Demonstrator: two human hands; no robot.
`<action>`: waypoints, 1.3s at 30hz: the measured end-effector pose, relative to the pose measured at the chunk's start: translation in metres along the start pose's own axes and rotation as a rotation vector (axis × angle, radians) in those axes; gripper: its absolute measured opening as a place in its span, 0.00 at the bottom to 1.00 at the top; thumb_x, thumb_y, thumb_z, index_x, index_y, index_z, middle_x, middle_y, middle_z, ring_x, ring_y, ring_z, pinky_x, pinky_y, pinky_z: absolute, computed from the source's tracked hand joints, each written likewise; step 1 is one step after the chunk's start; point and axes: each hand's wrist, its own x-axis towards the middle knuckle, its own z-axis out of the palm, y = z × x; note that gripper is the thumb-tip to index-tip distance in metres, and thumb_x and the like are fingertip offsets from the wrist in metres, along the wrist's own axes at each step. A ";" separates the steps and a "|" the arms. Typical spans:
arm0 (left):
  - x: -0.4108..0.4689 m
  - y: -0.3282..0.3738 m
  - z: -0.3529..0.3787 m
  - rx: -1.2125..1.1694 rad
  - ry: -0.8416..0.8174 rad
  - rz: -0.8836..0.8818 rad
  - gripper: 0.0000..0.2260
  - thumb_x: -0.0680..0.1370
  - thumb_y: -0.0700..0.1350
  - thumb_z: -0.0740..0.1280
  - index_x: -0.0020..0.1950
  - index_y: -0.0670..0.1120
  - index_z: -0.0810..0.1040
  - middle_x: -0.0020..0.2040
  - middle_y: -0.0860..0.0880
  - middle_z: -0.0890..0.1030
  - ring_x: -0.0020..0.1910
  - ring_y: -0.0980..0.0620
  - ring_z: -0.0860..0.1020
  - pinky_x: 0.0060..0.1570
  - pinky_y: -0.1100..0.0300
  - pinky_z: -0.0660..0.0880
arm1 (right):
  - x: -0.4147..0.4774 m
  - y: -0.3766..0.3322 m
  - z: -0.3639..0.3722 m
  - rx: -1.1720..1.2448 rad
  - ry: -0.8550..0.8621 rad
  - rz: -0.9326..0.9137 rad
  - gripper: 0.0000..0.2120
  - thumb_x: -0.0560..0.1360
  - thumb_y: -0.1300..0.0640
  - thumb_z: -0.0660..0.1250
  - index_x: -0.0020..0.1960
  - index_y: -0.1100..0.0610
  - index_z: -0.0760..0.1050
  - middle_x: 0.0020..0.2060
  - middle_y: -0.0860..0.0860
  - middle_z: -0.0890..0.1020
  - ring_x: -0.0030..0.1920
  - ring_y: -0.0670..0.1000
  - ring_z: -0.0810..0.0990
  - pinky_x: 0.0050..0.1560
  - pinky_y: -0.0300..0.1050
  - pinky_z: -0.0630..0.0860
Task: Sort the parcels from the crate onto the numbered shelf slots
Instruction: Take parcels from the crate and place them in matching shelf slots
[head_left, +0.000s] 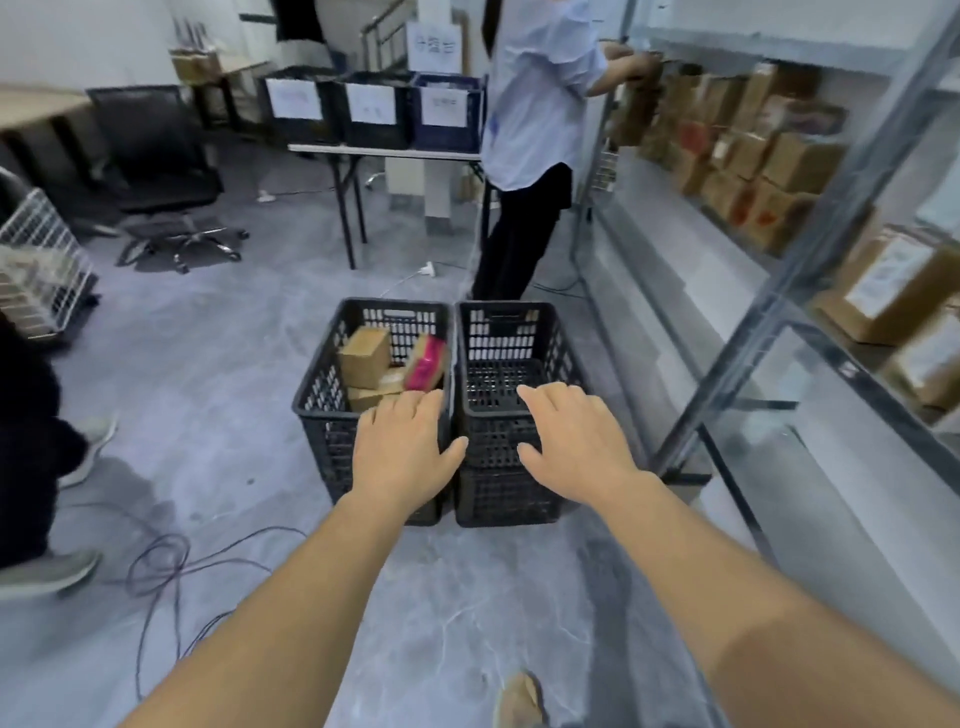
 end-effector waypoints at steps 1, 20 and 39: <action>0.008 -0.008 0.001 0.004 0.008 -0.007 0.27 0.77 0.62 0.59 0.73 0.51 0.64 0.68 0.50 0.71 0.68 0.48 0.67 0.65 0.52 0.64 | 0.013 -0.004 0.004 0.001 -0.005 -0.019 0.31 0.78 0.45 0.60 0.76 0.53 0.55 0.68 0.51 0.69 0.66 0.53 0.68 0.65 0.49 0.65; 0.246 -0.131 0.060 0.141 -0.121 -0.120 0.27 0.76 0.61 0.59 0.72 0.50 0.65 0.66 0.48 0.73 0.64 0.46 0.70 0.61 0.52 0.66 | 0.318 -0.010 0.072 0.095 -0.047 -0.156 0.28 0.77 0.47 0.60 0.74 0.53 0.59 0.67 0.53 0.69 0.66 0.54 0.68 0.65 0.50 0.66; 0.401 -0.259 0.133 -0.015 -0.290 -0.116 0.28 0.77 0.61 0.59 0.73 0.48 0.63 0.68 0.47 0.71 0.66 0.46 0.68 0.62 0.52 0.66 | 0.503 -0.046 0.136 0.108 -0.193 -0.025 0.28 0.77 0.47 0.60 0.74 0.53 0.59 0.68 0.51 0.69 0.67 0.53 0.68 0.66 0.50 0.65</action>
